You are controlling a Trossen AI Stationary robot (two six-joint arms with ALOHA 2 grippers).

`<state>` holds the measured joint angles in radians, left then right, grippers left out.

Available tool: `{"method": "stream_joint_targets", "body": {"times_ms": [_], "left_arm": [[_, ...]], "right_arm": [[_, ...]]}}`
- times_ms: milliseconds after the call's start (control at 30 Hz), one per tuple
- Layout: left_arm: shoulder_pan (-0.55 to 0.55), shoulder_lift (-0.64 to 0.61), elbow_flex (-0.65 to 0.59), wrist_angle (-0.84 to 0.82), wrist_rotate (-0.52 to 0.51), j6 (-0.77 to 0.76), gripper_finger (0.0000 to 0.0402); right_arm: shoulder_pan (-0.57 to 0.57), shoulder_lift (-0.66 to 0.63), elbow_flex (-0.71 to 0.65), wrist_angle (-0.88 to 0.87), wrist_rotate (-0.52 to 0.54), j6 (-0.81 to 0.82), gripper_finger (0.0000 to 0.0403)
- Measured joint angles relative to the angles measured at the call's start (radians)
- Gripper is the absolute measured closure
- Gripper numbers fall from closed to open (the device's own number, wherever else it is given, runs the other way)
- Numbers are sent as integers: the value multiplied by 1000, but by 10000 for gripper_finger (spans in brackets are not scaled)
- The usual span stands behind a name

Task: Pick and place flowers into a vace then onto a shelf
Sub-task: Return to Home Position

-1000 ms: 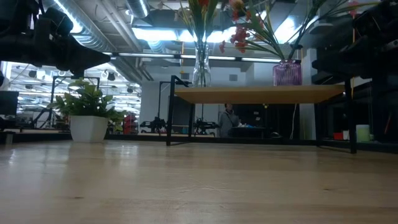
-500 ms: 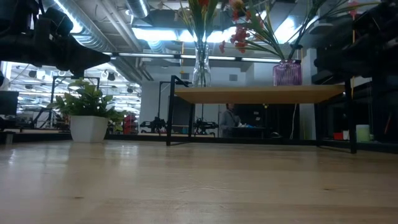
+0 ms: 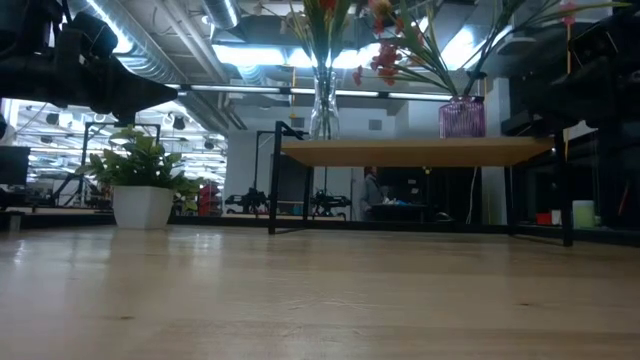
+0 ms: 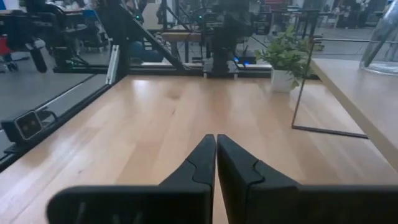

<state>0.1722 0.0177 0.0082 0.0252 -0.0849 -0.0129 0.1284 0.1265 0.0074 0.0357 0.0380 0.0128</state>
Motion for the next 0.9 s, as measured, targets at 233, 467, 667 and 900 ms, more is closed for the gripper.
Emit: {"method": "stream_joint_targets", "body": {"times_ms": [233,467,667,900], "left_arm": [[0,0,0,0,0,0,395],[0,0,0,0,0,0,396],[0,0,0,0,0,0,394],[0,0,0,0,0,0,393]], "right_arm": [[0,0,0,-1,5,6,383],[0,0,0,-1,5,8,383],[0,0,0,-1,5,6,383],[0,0,0,-1,5,6,383]]}}
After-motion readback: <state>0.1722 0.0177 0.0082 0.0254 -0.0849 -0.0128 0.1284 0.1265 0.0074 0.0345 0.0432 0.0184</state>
